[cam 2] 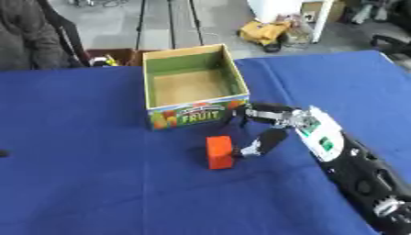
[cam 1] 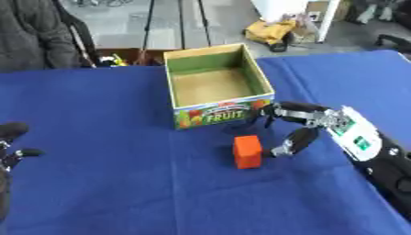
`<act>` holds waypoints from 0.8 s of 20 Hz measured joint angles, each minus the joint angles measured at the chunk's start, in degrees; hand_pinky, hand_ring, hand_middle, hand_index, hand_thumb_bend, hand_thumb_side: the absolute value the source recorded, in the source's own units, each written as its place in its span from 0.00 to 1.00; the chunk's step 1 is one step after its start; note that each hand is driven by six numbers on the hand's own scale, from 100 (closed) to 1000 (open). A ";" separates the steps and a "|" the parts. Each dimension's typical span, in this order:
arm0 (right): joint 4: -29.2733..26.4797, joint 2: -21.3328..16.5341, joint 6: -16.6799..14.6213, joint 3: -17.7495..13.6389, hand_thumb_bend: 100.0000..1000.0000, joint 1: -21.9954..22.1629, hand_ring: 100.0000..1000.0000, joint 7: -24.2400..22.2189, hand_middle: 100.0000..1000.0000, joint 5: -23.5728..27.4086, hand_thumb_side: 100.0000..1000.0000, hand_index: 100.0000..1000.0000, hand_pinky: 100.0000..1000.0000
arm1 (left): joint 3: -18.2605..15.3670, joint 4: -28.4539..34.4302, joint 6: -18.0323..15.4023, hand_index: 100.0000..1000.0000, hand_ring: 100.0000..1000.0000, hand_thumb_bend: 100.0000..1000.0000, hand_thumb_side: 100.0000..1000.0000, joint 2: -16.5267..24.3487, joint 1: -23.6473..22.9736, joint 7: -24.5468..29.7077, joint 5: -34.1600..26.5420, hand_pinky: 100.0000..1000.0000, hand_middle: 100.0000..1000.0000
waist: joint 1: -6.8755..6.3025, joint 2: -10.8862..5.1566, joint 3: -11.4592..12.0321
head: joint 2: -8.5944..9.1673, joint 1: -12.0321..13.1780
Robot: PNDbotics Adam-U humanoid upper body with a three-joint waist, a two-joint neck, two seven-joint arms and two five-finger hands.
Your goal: Pick up objects on the table and place them in the box.
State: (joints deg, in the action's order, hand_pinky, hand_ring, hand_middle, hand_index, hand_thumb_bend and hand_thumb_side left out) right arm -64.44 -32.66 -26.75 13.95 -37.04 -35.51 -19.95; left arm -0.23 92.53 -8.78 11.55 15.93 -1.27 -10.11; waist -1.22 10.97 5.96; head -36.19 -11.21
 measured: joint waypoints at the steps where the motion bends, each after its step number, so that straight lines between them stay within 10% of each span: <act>1: 0.40 0.30 -0.38 0.02 0.41 -0.06 0.94 0.02 0.78 -0.59 0.41 0.90 0.70 | 0.00 0.00 0.00 0.71 0.85 0.70 0.78 0.00 0.00 0.00 -0.04 0.51 0.65 | 0.00 -0.01 0.00 | 0.00 -0.03; 8: 1.64 1.76 -2.32 0.19 0.37 -0.87 0.78 0.58 0.61 -4.94 0.38 0.78 0.62 | 0.00 0.00 -0.01 0.71 0.85 0.69 0.78 -0.01 0.00 0.01 -0.11 0.51 0.65 | 0.28 -0.36 0.00 | 0.00 -0.30; 16: 2.58 3.09 -3.95 0.22 0.16 -1.25 0.57 3.50 0.15 -7.77 0.22 0.32 0.43 | 0.01 0.00 -0.01 0.71 0.85 0.69 0.78 -0.03 -0.01 0.02 -0.12 0.51 0.65 | 0.38 -0.48 0.02 | 0.00 -0.47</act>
State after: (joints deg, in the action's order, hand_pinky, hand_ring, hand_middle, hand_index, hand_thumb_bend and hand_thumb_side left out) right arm -61.86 -29.57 -30.70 14.17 -38.29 -32.01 -27.72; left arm -0.23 92.53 -8.79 11.52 15.92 -1.25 -10.23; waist -0.84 10.48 5.98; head -36.19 -11.67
